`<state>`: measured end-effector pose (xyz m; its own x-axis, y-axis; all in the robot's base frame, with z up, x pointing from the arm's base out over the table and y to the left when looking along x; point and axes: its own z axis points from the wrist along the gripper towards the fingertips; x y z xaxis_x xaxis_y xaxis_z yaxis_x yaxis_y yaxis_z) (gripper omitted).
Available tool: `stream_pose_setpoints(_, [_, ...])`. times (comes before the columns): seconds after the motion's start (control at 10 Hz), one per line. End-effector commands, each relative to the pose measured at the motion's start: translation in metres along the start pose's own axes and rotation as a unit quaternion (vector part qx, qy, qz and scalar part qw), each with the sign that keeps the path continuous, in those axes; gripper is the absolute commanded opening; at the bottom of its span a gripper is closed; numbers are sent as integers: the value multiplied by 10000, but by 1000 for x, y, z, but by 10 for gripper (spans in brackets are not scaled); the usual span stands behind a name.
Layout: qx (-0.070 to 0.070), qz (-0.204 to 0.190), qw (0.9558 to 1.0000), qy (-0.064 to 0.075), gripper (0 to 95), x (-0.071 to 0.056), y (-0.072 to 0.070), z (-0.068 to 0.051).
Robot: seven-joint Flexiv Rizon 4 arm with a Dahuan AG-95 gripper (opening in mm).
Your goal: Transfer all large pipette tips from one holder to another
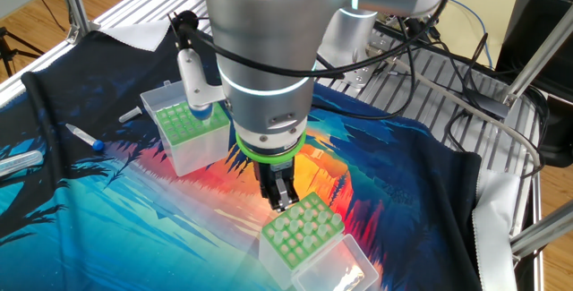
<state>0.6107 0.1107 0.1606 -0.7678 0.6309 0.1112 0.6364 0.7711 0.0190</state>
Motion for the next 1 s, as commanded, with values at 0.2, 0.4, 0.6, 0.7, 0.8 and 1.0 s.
stream_pose_setpoints(0.2, [154,-24,9999,-41,190,0,0,0])
stream_pose_setpoints(0.4, [77,-187,9997,-99,190,0,0,0])
stream_pose_setpoints(0.6, [56,-341,9993,-135,190,0,0,0])
stream_pose_setpoints(0.7, [-93,-433,9988,-201,190,0,0,0])
stream_pose_setpoints(0.8, [-191,-506,9982,-259,190,0,0,0])
stream_pose_setpoints(1.0, [-229,-580,9976,-307,190,0,0,0])
